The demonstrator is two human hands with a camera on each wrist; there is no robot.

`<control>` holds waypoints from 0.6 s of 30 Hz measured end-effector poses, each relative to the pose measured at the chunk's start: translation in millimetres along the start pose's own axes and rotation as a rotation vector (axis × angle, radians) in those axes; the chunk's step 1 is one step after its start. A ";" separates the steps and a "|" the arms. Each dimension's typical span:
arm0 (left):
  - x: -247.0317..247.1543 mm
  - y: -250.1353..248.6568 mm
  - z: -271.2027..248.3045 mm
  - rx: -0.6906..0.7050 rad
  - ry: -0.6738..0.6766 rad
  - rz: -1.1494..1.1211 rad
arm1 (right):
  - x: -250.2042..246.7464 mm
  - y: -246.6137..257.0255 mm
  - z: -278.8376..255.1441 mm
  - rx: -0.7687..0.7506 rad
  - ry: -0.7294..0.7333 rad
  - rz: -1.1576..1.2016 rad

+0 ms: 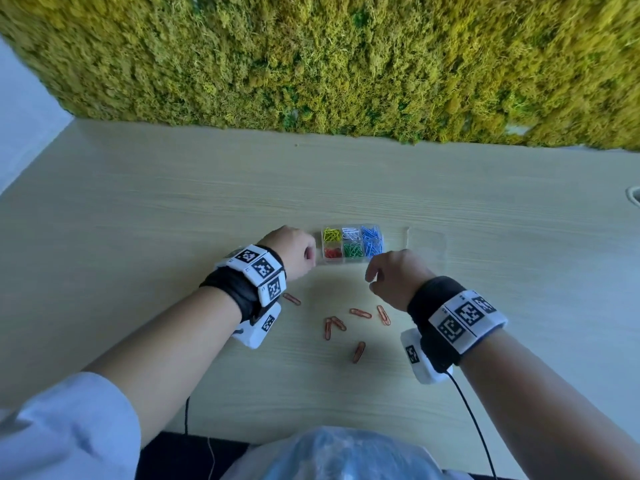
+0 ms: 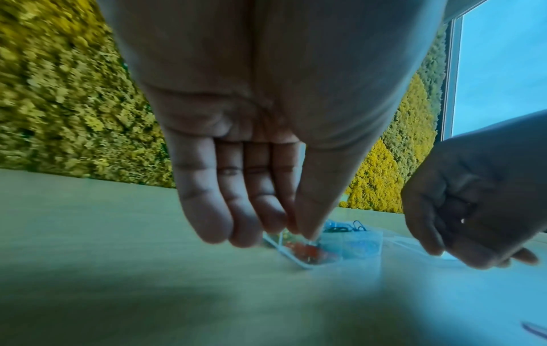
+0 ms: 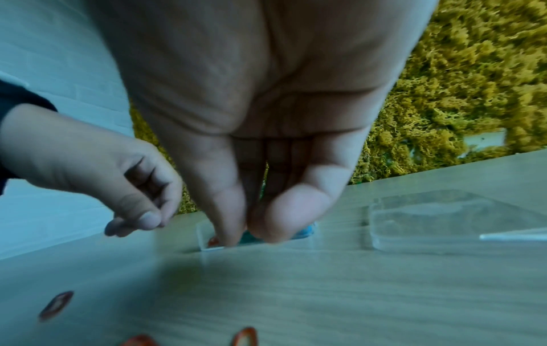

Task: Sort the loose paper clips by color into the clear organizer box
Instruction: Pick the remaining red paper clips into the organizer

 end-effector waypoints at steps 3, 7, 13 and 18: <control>11.0 19.6 -14.2 -0.034 0.052 0.039 | 8.9 7.2 -8.0 -0.038 0.151 -0.179; 18.5 35.9 -26.6 -0.039 0.061 0.097 | 20.7 9.2 -16.2 -0.031 0.185 -0.272; 30.2 31.2 -33.0 0.016 0.064 0.218 | 29.1 11.2 -21.6 -0.034 0.180 -0.222; 35.5 22.6 -36.6 0.050 0.016 0.249 | 27.6 0.4 -24.5 0.012 0.156 0.003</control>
Point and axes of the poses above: each hand's wrist, its own z-axis towards the middle knuckle, its own x-axis out of the palm, y = z × x, the point moved 6 cm from there along z, towards the middle knuckle, and after that the axes turned 7 degrees about -x, right-handed, at the moved point
